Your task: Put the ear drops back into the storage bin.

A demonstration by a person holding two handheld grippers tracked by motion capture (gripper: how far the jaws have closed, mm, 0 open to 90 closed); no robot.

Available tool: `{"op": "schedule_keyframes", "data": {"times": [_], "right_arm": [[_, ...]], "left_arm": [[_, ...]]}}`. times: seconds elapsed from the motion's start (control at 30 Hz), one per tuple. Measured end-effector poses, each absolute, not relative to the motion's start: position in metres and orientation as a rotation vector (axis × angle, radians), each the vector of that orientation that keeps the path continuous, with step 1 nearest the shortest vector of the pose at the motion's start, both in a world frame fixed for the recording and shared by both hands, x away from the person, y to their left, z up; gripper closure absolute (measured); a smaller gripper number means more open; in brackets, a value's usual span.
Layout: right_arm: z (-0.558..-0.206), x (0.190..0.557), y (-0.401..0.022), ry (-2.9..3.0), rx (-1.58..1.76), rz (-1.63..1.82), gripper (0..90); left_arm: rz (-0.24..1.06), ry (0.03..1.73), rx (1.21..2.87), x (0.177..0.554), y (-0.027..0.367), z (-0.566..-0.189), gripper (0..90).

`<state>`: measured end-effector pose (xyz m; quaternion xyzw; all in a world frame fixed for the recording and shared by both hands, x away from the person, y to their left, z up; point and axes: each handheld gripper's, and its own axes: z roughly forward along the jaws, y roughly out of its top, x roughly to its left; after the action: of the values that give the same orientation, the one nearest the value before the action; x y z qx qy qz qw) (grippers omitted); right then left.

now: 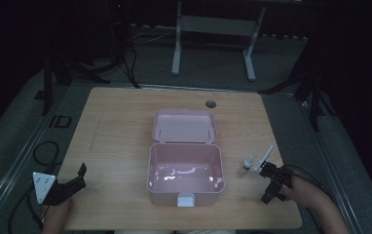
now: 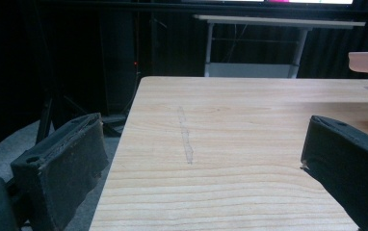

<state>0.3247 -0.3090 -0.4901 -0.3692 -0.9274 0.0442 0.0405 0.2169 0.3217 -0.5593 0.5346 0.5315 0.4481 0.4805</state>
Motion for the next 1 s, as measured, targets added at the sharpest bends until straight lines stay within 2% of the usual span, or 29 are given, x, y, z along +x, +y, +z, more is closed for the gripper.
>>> {"op": "schedule_keyframes", "data": {"times": [0.73, 1.0], "right_arm": [[-0.478, 0.37, -0.291, -2.895, -1.202, 0.057, 10.7], [-0.478, 0.39, -0.281, -2.885, -1.202, 0.051, 14.3]], "left_arm": [[1.108, 1.317, 1.309, 0.219, 0.32, -0.56, 2.0], [1.106, 1.304, 1.31, 0.218, 0.321, -0.56, 2.0]]}}
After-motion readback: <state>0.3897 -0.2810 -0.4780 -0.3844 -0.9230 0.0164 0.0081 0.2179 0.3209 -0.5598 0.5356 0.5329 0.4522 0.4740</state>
